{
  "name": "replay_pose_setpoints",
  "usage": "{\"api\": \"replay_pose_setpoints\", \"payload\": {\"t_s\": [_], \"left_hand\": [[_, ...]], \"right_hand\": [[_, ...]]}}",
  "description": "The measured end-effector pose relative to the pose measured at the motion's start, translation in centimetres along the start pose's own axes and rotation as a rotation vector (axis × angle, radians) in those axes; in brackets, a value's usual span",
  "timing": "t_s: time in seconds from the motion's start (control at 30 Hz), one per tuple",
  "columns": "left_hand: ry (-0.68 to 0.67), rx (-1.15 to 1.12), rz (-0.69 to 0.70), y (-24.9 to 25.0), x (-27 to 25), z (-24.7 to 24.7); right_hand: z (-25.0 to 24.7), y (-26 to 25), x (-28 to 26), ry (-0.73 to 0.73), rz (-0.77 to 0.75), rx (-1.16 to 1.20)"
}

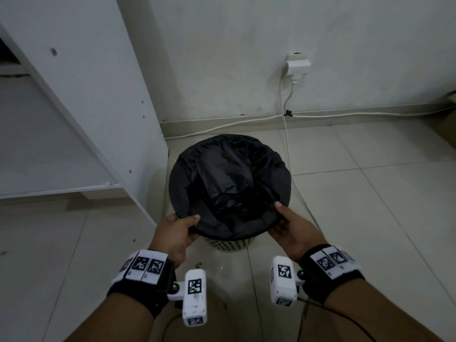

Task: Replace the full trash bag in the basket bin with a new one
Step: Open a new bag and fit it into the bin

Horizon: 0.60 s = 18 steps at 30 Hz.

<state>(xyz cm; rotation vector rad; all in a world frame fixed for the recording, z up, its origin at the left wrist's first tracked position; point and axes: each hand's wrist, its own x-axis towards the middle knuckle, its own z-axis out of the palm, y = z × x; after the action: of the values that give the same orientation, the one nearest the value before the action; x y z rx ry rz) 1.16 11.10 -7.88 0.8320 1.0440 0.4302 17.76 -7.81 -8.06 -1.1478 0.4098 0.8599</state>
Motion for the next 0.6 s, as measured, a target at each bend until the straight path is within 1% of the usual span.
{"api": "replay_pose_setpoints", "payload": {"t_s": [0.13, 0.27, 0.37, 0.47, 0.53, 0.6], "left_hand": [[-0.069, 0.030, 0.040, -0.3, 0.6, -1.1], [-0.108, 0.088, 0.106, -1.0, 0.4, -1.5], [-0.146, 0.148, 0.164, -1.7, 0.0, -2.0], [-0.159, 0.207, 0.223, -2.8, -0.4, -2.9], [-0.150, 0.360, 0.266, -3.7, -0.6, -3.6], [-0.166, 0.620, 0.303, -4.3, -1.0, -4.4]], "right_hand": [[-0.3, -1.6, 0.6, -0.018, -0.001, -0.012], [-0.5, -1.9, 0.7, -0.058, -0.025, -0.072], [-0.9, -2.0, 0.8, -0.069, -0.081, -0.127], [-1.4, -1.8, 0.4, -0.095, -0.169, -0.161], [-1.9, -1.7, 0.1, -0.142, -0.216, -0.173], [-2.7, -1.9, 0.0, -0.166, -0.249, -0.222]]}}
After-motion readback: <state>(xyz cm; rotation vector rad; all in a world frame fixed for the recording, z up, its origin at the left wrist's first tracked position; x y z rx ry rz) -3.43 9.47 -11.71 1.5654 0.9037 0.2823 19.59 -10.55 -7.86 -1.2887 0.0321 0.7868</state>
